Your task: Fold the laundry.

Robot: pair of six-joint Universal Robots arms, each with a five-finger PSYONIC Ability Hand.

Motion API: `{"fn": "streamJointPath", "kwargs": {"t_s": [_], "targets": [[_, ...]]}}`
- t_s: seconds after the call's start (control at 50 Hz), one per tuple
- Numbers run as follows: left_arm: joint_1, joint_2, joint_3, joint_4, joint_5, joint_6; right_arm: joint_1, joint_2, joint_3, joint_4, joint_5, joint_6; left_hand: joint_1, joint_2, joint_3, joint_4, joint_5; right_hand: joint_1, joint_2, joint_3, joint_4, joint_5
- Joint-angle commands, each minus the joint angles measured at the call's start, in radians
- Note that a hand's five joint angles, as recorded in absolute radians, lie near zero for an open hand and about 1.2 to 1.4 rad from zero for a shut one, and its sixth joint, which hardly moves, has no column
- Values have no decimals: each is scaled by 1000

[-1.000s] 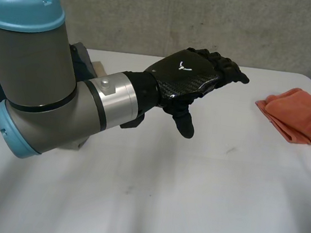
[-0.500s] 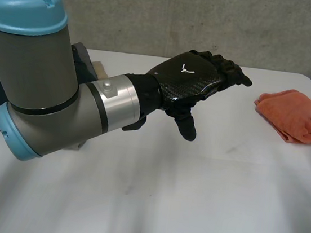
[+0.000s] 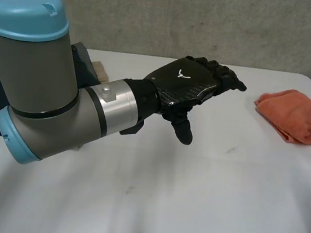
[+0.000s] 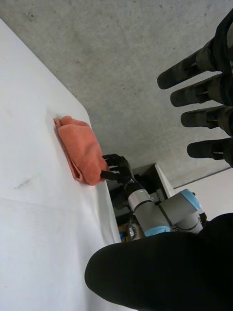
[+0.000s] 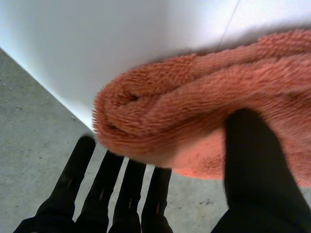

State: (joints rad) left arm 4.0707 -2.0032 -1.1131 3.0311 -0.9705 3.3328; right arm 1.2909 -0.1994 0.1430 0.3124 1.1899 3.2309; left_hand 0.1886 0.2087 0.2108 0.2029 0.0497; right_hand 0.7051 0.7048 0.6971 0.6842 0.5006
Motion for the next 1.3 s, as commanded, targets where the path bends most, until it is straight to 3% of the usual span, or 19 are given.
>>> {"fn": "streamJointPath", "kwargs": {"t_s": [0.02, 0.14, 0.22, 0.3, 0.42, 0.58, 0.6, 0.66, 0.72, 0.78, 0.9, 0.94, 1.0, 1.06, 1.08, 1.12, 1.14, 1.2, 1.3], "targets": [[0, 1, -1, -2, -2, 1, 2, 0, 1, -1, 4, 1, -13, -33, -35, -28, -49, 691, 691, 699, 712, 721], [0, 11, 4, -2, -2, -1, -2, 2, -8, -4, 105, 29, -13, -33, -35, -28, -49, 691, 691, 699, 712, 721], [-1, 29, 7, -2, -2, 1, -56, -24, 29, -64, 286, 272, -13, -33, -35, -28, -49, 691, 691, 699, 712, 721], [-1, 38, 9, -2, -2, 1, -61, -113, 164, -91, 287, 383, -13, -33, -35, -28, -49, 691, 691, 699, 712, 721], [-1, 52, 9, 0, -2, -3, -58, -279, 465, -249, 241, 321, -13, -33, -35, -28, -49, 691, 691, 699, 712, 721], [-6, 57, 6, 0, -2, -3, -53, -396, 664, -315, 209, 259, -13, -33, -35, -28, -49, 691, 691, 699, 712, 721], [-6, 57, 6, 0, -2, -4, -50, -403, 672, -309, 200, 257, -13, -33, -35, -28, -49, 509, 509, 517, 530, 539], [-7, 58, 6, 0, -2, -4, -36, -428, 690, -248, 163, 247, -13, -33, -35, -28, -49, -531, -530, -523, -510, -501], [-9, 57, 7, 0, -2, -4, -33, -443, 678, -199, 162, 221, -13, -33, -35, -28, -49, -531, -530, -523, -510, -501], [-10, 58, 7, 2, -2, -4, -47, -477, 658, -184, 197, 141, -13, -33, -35, -28, -49, -531, -530, -523, -510, -501], [-7, 66, 19, 6, -46, -10, -39, -635, 652, -228, 359, -277, -7, -27, -30, -22, -43, -531, -530, -523, -510, -501], [-3, 67, 35, 17, -86, -15, -3, -669, 679, -283, 358, -397, -7, -27, -30, -22, -43, -531, -530, -523, -510, -501], [11, 66, 88, 58, -224, -41, 130, -689, 756, -376, 300, -512, -4, -25, -27, -19, -40, -531, -530, -523, -510, -501], [91, 64, 150, 103, -428, -76, 264, -738, 875, -482, 165, -594, -4, -25, -27, -19, -40, -531, -530, -523, -510, -501], [159, 60, 182, 115, -514, -75, 284, -761, 907, -499, 134, -608, -4, -25, -27, -19, -40, -531, -530, -523, -510, -501], [241, 49, 211, 117, -580, -65, 333, -805, 993, -535, 68, -644, -4, -25, -27, -19, -40, -531, -530, -523, -510, -501], [319, 29, 235, 109, -599, -50, 376, -839, 1076, -559, 10, -686, 1, -19, -21, -13, -34, -531, -530, -523, -510, -501], [408, -49, 259, 101, -596, -1, 445, -859, 1190, -566, -53, -755, 13, -7, -9, -1, -22, -531, -530, -523, -510, -501], [526, -266, 323, 103, -594, 251, 539, -868, 1313, -520, -49, -810, 4, -16, -18, -10, -31, -531, -530, -523, -510, -501]]}}
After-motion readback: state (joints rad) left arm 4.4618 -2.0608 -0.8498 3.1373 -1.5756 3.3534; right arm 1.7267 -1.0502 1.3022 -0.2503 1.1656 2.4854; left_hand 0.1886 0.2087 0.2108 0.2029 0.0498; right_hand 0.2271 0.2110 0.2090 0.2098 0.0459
